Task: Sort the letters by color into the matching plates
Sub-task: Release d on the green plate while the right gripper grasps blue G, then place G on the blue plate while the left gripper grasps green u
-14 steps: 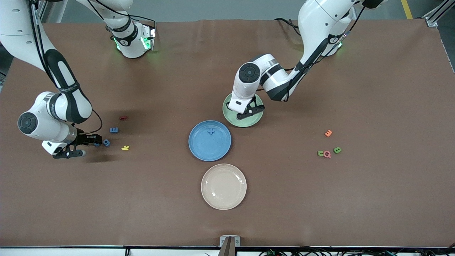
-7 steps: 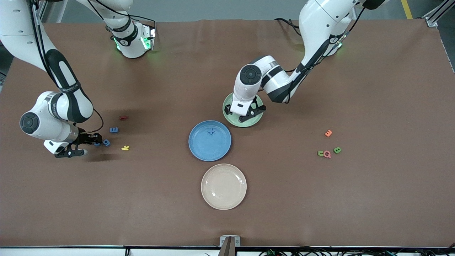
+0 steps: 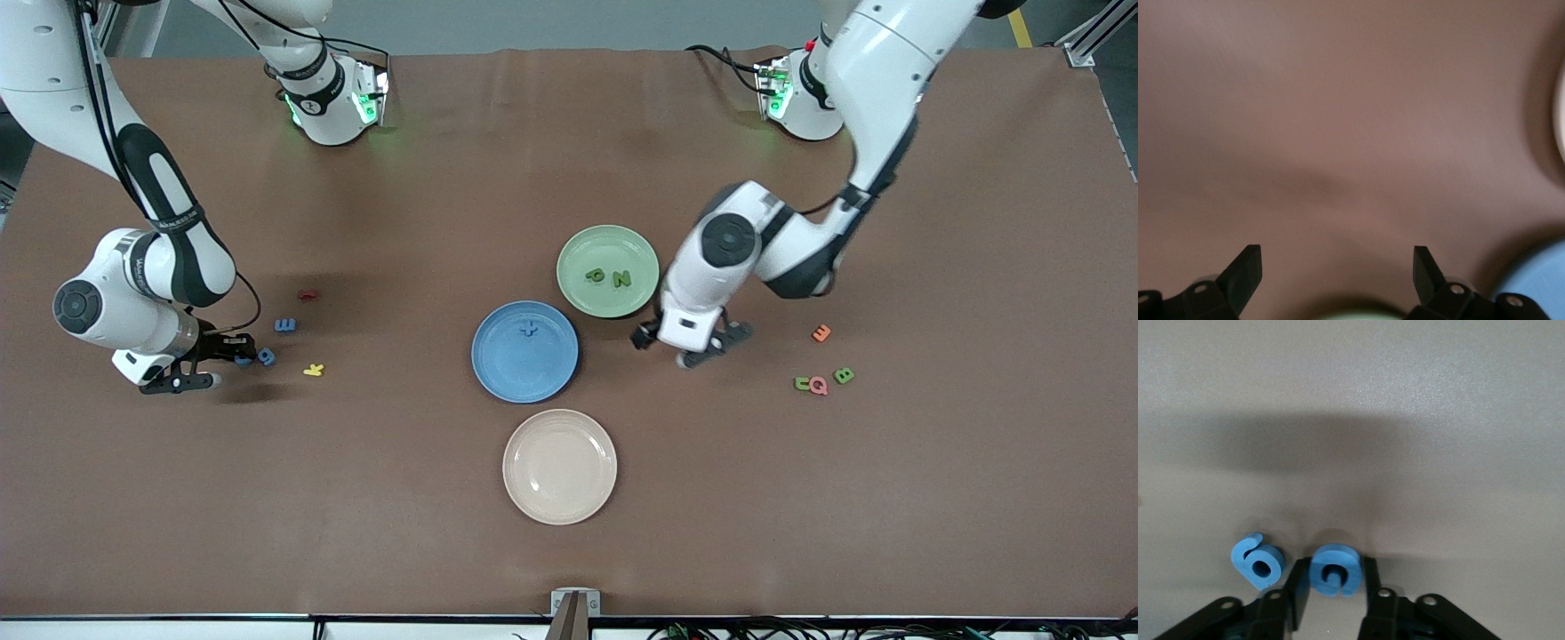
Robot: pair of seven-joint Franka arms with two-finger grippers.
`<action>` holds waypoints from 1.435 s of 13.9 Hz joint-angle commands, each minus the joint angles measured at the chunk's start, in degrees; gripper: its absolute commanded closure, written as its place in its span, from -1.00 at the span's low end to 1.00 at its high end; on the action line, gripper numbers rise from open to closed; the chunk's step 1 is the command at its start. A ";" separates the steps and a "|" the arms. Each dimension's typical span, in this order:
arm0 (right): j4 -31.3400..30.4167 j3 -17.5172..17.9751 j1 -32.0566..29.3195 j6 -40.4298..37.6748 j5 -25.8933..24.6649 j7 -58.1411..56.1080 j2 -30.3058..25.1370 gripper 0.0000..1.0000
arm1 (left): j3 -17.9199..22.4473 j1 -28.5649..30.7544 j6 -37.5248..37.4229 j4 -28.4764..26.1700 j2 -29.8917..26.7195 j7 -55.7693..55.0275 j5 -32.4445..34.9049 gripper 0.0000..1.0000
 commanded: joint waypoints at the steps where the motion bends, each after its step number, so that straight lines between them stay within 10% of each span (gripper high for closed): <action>1: -0.66 0.87 -0.97 1.07 -0.27 -0.89 -0.04 0.39 | -0.50 6.38 -0.58 -0.33 -0.20 3.29 3.91 -1.00; 11: 8.01 1.13 4.64 -19.19 -0.36 2.43 -8.65 0.58 | 2.22 15.28 -0.49 0.11 1.03 -11.97 4.01 -0.95; 20: 20.07 1.39 28.97 -28.90 0.70 37.55 -7.26 0.59 | 4.16 14.93 -0.32 0.64 4.63 -27.11 6.46 -0.65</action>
